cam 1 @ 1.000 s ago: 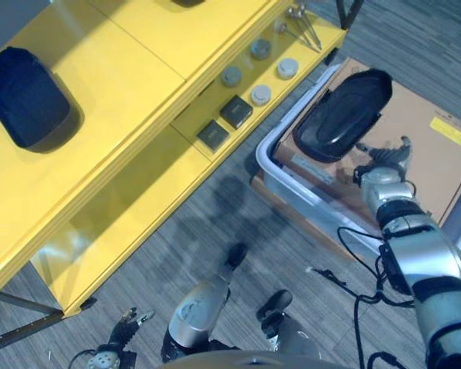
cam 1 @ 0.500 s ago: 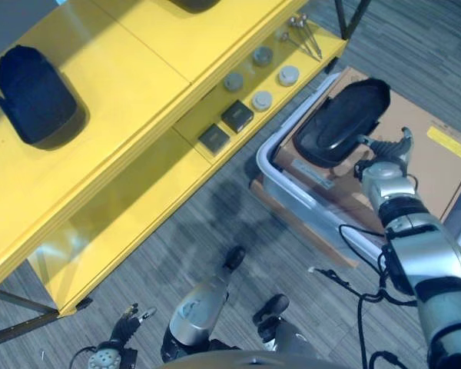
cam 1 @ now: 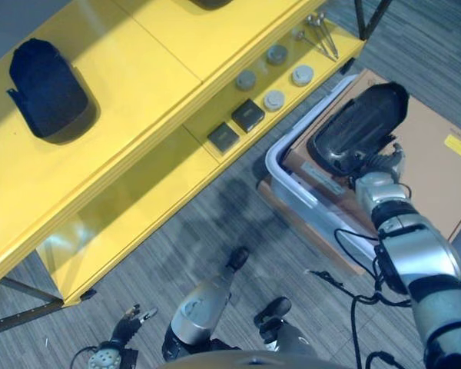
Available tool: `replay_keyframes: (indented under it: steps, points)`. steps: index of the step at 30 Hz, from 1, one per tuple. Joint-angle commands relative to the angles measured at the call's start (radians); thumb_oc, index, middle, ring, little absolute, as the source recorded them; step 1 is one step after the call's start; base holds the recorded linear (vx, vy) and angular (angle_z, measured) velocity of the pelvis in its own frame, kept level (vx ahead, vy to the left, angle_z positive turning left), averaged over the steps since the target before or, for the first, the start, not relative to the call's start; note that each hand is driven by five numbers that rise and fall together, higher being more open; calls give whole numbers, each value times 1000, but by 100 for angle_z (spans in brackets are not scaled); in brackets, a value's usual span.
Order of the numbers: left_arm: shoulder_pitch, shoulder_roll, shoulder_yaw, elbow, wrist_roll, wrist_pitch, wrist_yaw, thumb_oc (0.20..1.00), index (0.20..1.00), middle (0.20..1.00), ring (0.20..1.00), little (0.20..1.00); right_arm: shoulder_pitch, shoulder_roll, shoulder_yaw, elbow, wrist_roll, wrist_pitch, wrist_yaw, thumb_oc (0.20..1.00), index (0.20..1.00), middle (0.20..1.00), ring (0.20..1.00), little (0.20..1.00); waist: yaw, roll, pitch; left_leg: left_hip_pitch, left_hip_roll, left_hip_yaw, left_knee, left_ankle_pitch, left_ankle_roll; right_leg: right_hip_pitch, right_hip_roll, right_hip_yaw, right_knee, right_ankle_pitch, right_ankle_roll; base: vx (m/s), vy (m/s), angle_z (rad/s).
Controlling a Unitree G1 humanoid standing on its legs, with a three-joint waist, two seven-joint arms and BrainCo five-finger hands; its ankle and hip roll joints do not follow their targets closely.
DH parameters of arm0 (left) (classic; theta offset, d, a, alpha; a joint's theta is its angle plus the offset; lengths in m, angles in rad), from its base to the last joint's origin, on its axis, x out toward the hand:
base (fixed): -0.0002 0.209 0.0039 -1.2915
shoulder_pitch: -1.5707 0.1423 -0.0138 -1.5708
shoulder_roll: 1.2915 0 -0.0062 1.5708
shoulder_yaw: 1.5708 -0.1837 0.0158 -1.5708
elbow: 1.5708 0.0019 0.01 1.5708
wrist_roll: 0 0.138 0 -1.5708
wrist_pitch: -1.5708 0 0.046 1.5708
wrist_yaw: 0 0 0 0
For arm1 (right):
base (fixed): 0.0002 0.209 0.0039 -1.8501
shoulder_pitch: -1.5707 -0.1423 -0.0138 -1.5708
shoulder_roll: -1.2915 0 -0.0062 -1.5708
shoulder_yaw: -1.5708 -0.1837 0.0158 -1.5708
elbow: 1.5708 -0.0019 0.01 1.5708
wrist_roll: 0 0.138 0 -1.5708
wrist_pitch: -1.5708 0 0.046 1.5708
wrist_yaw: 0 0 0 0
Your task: Move parts from the plastic box to the shelf.
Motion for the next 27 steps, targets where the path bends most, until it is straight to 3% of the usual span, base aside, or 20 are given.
replay_keyframes:
  steps: [1, 3, 7, 8, 9, 10, 18, 23, 24, 27]
  points:
    - [7, 61, -23, 8, -19, -16, -8, 1000, 1000, 1000, 1000, 1000, -67, -51, 95, -34, -91, 23, -12, 1000, 1000, 1000, 1000, 1000, 8, -26, 51, -106, 14, 29, 106, -104, 28, 53, -93, 50, -136, 126, 61, -24, 10, 5]
    - [7, 67, -26, -7, -28, -19, -14, 1000, 1000, 1000, 1000, 1000, -66, -59, 123, -5, -104, 60, -7, 1000, 1000, 1000, 1000, 1000, 12, -22, 66, -129, 8, 30, 125, -105, 29, 41, -96, 48, -131, 130, 62, -49, -5, 5]
    - [10, 69, -28, -19, -34, -20, -14, 1000, 1000, 1000, 1000, 1000, -46, -58, 110, 16, -80, 52, 5, 1000, 1000, 1000, 1000, 1000, 12, -14, 78, -140, 1, 30, 136, -105, 30, 35, -101, 47, -123, 130, 64, -21, 3, 4]
    - [10, 68, -27, -19, -34, -21, -14, 1000, 1000, 1000, 1000, 1000, -42, -58, 108, 19, -76, 49, 8, 937, 937, 937, 937, 937, 12, -13, 80, -142, 0, 31, 137, -105, 30, 34, -102, 47, -123, 130, 64, 0, 0, 0]
    - [9, 67, -28, -19, -36, -21, -14, 1000, 1000, 1000, 1000, 1000, -38, -58, 104, 22, -69, 46, 13, 476, 476, 476, 476, 476, 11, -13, 82, -143, 0, 33, 138, -105, 30, 32, -103, 47, -121, 130, 64, 0, 0, 0]
    - [9, 66, -29, -20, -36, -21, -14, 1000, 1000, 1000, 1000, 1000, -37, -59, 101, 24, -65, 43, 16, 200, 200, 200, 200, 200, 10, -12, 84, -144, 0, 34, 138, -105, 30, 31, -104, 48, -120, 131, 65, 0, 0, 0]
    - [9, 65, -33, -28, -43, -28, -13, 1000, 1000, 1000, 1000, 1000, -39, -60, 93, 21, -55, 26, 18, 200, 200, 200, 200, 200, 6, -12, 87, -146, -2, 38, 136, -105, 31, 25, -107, 52, -121, 135, 66, -12, -7, 0]
    - [10, 78, -6, -79, -106, -110, -57, 1000, 1000, 1000, 1000, 1000, 33, -55, 52, -36, 0, -49, 31, 200, 200, 200, 200, 200, -25, -47, 40, -76, 32, 69, 99, -120, 28, 64, -85, 66, -141, 137, 66, -27, -129, -6]
    - [11, 82, 10, -141, -147, -144, -107, 1000, 1000, 1000, 1000, 1000, 101, -53, 9, -73, 9, -106, 53, 200, 200, 200, 200, 200, -45, -61, 14, -49, 43, 81, 81, -100, 31, 81, -77, 62, -158, 160, 62, -53, -143, -21]
    - [14, 96, 27, -244, -173, -96, -127, 1000, 1000, 1000, 1000, 1000, 189, -47, -26, -156, 10, -124, 70, 200, 200, 200, 200, 200, -64, -82, -19, -14, 58, 87, 63, -102, 28, 100, -64, 70, -170, 166, 64, 42, -157, -20]
